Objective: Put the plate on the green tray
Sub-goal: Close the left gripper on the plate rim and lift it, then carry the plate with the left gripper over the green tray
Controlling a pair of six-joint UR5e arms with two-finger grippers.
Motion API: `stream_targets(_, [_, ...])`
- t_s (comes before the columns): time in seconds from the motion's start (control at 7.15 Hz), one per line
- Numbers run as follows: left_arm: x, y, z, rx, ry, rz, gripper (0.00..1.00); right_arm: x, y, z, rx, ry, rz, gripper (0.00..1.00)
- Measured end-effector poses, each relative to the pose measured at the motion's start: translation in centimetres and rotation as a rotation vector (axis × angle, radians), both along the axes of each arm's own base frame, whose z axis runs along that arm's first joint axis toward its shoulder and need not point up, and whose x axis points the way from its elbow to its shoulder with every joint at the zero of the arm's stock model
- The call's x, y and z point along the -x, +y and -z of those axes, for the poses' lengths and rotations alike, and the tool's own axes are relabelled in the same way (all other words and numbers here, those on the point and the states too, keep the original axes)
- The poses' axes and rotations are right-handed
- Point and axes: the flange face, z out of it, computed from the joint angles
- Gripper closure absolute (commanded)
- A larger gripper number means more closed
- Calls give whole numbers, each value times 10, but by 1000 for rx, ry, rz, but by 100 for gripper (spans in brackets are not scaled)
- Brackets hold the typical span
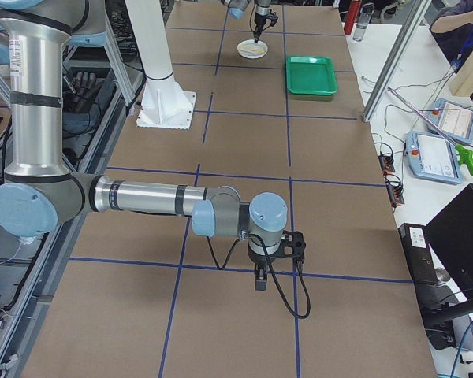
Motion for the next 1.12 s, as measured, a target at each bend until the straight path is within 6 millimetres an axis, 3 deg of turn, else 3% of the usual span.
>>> stream_targets(0.42, [10, 2, 8, 34, 44, 16, 100, 0, 0, 0, 0, 0, 0, 0])
stream_targets(0.84, [49, -10, 17, 66, 116, 76, 100, 0, 0, 0, 0, 0, 0, 0])
stream_targets(1.12, [60, -26, 31, 81, 152, 121, 100, 0, 0, 0, 0, 0, 0, 0])
